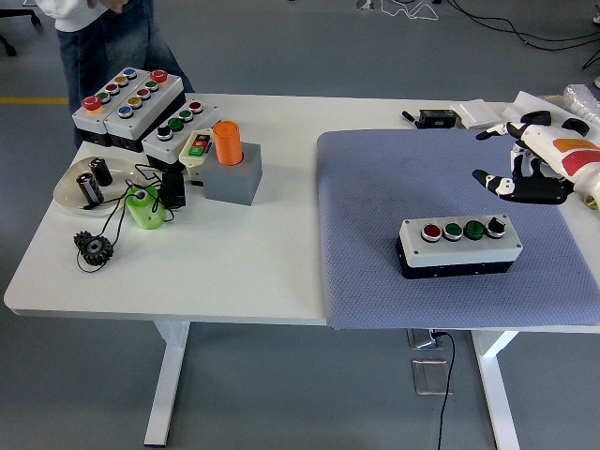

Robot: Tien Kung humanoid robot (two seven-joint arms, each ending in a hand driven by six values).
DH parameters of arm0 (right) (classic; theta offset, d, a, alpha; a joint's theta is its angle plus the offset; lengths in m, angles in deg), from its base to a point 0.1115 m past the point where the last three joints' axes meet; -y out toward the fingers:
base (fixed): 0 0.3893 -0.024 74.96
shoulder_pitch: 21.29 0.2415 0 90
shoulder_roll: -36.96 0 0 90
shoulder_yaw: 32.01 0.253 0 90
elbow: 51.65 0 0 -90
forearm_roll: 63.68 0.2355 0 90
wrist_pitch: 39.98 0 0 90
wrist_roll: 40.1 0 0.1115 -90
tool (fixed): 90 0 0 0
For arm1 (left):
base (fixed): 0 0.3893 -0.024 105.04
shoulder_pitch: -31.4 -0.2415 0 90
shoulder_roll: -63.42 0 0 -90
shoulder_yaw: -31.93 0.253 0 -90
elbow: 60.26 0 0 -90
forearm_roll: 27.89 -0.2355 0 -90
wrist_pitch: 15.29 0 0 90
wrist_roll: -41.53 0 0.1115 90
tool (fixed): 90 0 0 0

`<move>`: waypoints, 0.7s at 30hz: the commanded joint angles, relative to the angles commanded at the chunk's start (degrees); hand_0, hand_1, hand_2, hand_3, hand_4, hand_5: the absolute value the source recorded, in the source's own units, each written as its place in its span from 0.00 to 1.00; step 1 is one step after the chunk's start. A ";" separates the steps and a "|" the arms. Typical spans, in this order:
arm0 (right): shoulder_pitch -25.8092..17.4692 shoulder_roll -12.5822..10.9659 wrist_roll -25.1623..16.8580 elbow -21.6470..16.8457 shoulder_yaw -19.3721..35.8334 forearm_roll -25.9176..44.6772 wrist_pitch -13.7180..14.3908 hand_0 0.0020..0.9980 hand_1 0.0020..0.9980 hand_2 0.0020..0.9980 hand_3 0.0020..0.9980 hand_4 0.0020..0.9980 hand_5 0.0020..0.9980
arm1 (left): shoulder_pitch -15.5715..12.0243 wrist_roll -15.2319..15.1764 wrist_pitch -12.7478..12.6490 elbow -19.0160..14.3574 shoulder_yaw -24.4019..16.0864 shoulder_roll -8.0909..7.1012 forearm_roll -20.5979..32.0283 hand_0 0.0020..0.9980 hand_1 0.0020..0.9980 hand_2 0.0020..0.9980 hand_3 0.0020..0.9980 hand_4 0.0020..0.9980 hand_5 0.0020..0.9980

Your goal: Pick up the button,place it on the desk,press the button,press the button

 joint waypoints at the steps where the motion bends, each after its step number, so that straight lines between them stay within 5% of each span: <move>1: -0.46 0.21 -1.19 1.52 1.36 2.61 1.09 0.73 0.68 0.76 0.95 0.73 0.57 | 0.03 0.06 -0.03 0.02 -0.12 0.04 -0.15 0.71 0.77 0.79 0.66 0.44 1.00; 3: -1.27 0.55 -3.05 3.64 3.51 6.98 2.37 0.73 0.68 0.76 0.95 0.73 0.57 | 0.03 0.11 -0.03 0.02 -0.17 0.06 -0.26 0.71 0.77 0.79 0.66 0.44 1.00; 4: -1.62 0.72 -3.71 4.34 4.29 9.21 2.68 0.85 0.79 0.90 0.95 0.72 0.53 | 0.03 0.13 -0.03 0.02 -0.22 0.08 -0.31 0.71 0.77 0.79 0.66 0.44 1.00; 14: -4.43 1.69 -11.51 13.45 11.72 33.42 5.59 0.87 0.82 0.91 0.93 0.71 0.55 | -0.08 0.42 -0.10 0.04 -0.67 0.19 -0.84 0.71 0.77 0.79 0.66 0.44 1.00; 21: -6.15 2.13 -11.39 17.17 12.80 50.18 5.14 0.87 0.82 0.89 0.89 0.69 0.58 | -0.14 0.59 -0.14 0.09 -0.93 0.33 -1.04 0.71 0.77 0.79 0.66 0.44 1.00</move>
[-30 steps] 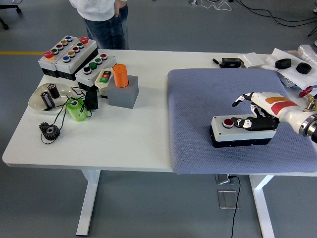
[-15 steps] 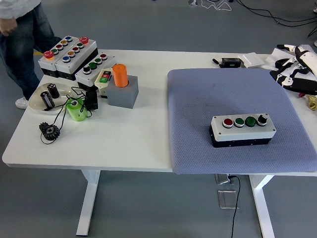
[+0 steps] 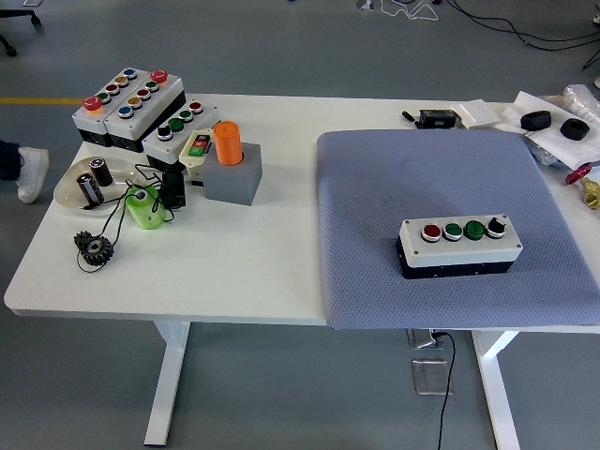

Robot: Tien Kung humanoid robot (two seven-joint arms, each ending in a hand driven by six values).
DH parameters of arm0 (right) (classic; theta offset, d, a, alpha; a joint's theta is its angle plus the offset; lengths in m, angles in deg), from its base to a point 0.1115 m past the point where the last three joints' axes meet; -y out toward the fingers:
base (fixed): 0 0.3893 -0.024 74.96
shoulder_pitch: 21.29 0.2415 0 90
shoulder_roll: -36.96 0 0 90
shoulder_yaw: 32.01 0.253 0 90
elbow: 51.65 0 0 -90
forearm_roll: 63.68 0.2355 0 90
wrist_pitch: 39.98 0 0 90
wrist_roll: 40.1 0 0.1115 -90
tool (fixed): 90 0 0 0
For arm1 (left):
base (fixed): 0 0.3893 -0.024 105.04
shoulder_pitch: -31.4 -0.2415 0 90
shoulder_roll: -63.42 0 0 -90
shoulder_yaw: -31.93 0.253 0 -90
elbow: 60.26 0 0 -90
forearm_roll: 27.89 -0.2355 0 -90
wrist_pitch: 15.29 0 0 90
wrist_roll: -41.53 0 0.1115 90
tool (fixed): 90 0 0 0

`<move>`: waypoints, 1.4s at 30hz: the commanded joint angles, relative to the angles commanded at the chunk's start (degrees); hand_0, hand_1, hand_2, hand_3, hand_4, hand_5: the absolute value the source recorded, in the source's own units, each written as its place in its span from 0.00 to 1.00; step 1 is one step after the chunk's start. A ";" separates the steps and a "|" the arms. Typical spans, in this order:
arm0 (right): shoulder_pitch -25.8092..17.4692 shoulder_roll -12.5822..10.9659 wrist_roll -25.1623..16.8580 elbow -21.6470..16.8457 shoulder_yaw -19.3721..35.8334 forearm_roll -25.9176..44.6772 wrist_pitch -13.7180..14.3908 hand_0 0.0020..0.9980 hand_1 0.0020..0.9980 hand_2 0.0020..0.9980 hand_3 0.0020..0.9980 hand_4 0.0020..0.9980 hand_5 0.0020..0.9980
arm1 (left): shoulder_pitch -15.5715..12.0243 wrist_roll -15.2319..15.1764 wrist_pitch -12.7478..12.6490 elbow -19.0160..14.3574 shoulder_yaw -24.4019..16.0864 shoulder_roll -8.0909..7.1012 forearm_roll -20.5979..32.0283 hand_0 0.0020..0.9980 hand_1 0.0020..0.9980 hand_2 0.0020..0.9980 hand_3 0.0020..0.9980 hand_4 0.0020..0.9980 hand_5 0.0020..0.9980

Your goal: Pick up the button,place it on the desk,press the button,press the button

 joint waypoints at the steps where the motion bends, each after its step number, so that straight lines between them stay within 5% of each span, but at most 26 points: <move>1: -0.22 0.12 0.06 0.57 -0.06 2.23 -0.13 0.86 0.82 0.87 0.86 0.68 0.62 | -0.03 0.02 0.01 0.00 -0.04 0.01 -0.06 0.71 0.77 0.79 0.66 0.44 1.00; 11: -1.54 1.26 1.22 4.71 0.01 24.67 -2.35 0.86 0.80 0.85 0.84 0.64 0.65 | -0.23 0.11 0.02 -0.03 -0.15 0.11 -0.27 0.71 0.77 0.79 0.66 0.44 1.00; 42: -1.63 1.71 3.54 6.38 -0.73 24.84 -4.33 0.87 0.79 0.83 0.82 0.59 0.66 | 0.09 -0.23 0.24 -0.14 0.61 -0.05 0.47 0.71 0.77 0.79 0.67 0.44 1.00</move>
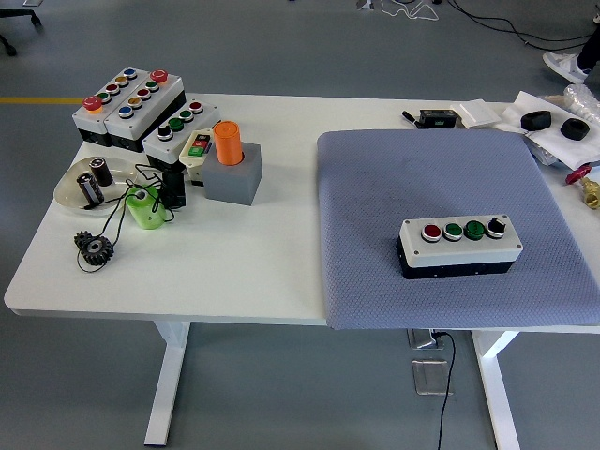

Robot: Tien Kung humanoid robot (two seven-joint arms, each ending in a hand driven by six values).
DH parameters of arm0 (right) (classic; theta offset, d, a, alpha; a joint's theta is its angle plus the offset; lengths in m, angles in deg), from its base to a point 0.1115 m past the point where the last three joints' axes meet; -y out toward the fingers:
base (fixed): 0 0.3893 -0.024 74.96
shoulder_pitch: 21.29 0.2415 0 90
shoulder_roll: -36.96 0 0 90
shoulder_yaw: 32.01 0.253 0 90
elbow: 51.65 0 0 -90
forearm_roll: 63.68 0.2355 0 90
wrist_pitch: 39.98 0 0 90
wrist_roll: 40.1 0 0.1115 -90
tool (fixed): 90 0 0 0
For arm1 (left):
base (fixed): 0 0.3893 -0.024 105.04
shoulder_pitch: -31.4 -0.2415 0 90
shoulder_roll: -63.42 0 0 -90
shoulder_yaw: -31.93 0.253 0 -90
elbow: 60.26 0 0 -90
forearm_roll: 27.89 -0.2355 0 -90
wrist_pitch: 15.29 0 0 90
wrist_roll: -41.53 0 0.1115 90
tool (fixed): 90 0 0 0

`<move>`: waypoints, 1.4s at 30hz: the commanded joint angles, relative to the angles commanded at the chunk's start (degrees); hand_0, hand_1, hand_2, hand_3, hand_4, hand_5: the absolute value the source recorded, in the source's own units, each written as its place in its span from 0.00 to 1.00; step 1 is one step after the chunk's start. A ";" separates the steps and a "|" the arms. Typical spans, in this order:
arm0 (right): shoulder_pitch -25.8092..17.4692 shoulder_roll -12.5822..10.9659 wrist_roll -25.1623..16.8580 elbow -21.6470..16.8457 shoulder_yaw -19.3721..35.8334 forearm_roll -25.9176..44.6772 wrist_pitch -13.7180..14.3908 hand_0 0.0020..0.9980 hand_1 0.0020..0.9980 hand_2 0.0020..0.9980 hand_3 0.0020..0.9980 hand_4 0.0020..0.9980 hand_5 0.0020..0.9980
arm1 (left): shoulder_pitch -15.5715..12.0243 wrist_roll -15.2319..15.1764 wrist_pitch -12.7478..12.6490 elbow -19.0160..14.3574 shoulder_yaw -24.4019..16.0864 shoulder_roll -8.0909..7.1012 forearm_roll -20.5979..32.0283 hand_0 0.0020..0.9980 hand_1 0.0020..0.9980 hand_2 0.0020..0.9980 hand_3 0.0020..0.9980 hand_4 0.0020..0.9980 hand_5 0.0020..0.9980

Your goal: Pick up the button,place it on the desk,press the button,press the button

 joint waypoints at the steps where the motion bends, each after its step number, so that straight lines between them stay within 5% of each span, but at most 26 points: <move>1: 0.03 0.02 0.11 -0.02 -0.01 0.01 -0.17 0.86 0.79 0.83 0.82 0.58 0.70 | 0.01 -0.02 0.00 -0.01 0.03 0.00 0.05 0.71 0.77 0.79 0.67 0.44 1.00; 23: -0.02 0.36 1.33 -0.02 0.02 2.16 -3.35 0.83 0.75 0.78 0.79 0.57 0.71 | 0.10 0.32 -0.10 0.02 -0.63 0.06 -0.81 0.71 0.77 0.79 0.67 0.44 1.00; 42: 0.23 1.15 0.41 -0.65 -0.24 -8.37 -4.33 0.82 0.75 0.77 0.80 0.56 0.72 | 0.10 0.19 0.01 -0.09 -0.19 -0.06 -0.47 0.71 0.77 0.79 0.67 0.44 1.00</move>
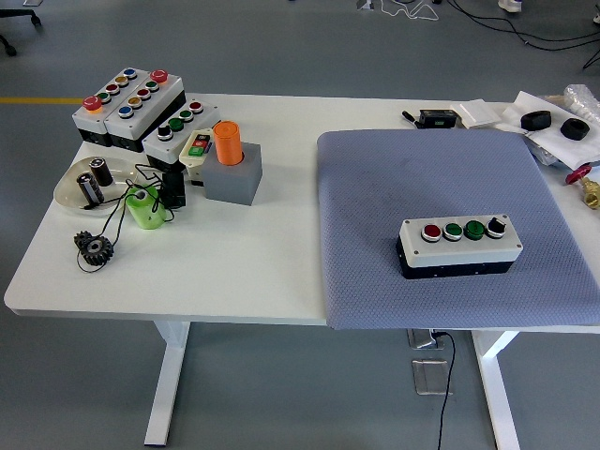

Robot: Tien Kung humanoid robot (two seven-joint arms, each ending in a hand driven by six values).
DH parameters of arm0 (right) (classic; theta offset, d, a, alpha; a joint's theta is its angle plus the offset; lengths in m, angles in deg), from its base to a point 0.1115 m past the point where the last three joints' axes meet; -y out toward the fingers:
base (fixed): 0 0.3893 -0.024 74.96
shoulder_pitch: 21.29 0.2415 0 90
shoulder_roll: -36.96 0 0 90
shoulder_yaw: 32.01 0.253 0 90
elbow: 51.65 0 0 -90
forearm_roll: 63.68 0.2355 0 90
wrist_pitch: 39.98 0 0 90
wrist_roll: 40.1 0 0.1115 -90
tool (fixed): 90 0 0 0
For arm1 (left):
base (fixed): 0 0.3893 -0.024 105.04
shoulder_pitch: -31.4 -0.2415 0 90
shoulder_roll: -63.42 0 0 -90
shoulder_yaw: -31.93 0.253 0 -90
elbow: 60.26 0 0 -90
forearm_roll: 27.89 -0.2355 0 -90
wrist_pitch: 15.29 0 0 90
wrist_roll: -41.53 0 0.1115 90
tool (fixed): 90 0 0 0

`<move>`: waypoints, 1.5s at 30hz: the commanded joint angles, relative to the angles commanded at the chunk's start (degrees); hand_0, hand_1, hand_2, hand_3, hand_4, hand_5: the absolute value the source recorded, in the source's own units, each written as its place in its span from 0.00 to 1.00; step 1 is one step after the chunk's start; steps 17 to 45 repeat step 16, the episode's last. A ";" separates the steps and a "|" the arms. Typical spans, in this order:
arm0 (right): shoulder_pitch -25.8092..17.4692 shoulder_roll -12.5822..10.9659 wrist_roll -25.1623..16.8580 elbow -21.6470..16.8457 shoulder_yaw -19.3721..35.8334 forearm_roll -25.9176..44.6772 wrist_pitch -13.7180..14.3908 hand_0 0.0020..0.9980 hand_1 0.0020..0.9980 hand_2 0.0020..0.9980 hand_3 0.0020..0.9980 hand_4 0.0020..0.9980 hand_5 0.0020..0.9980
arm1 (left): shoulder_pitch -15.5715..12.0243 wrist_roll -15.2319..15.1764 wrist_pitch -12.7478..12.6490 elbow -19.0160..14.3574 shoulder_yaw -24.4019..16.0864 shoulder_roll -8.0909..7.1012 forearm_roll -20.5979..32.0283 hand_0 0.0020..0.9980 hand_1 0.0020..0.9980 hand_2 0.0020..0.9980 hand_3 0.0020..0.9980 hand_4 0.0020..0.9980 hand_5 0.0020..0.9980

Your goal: Pick up the button,place it on the desk,press the button,press the button

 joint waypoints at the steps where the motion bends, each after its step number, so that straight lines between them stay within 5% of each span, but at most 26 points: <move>1: 0.02 0.00 0.03 0.01 -0.06 -0.06 -0.23 0.82 0.75 0.77 0.80 0.56 0.72 | 0.01 0.00 -0.01 0.01 0.01 0.01 0.02 0.71 0.77 0.79 0.67 0.44 1.00; 45: 0.32 0.01 0.27 -0.11 -0.28 -1.15 0.32 0.82 0.75 0.76 0.79 0.55 0.72 | -0.04 0.13 -0.03 0.01 -0.31 0.04 -0.38 0.71 0.77 0.79 0.67 0.44 1.00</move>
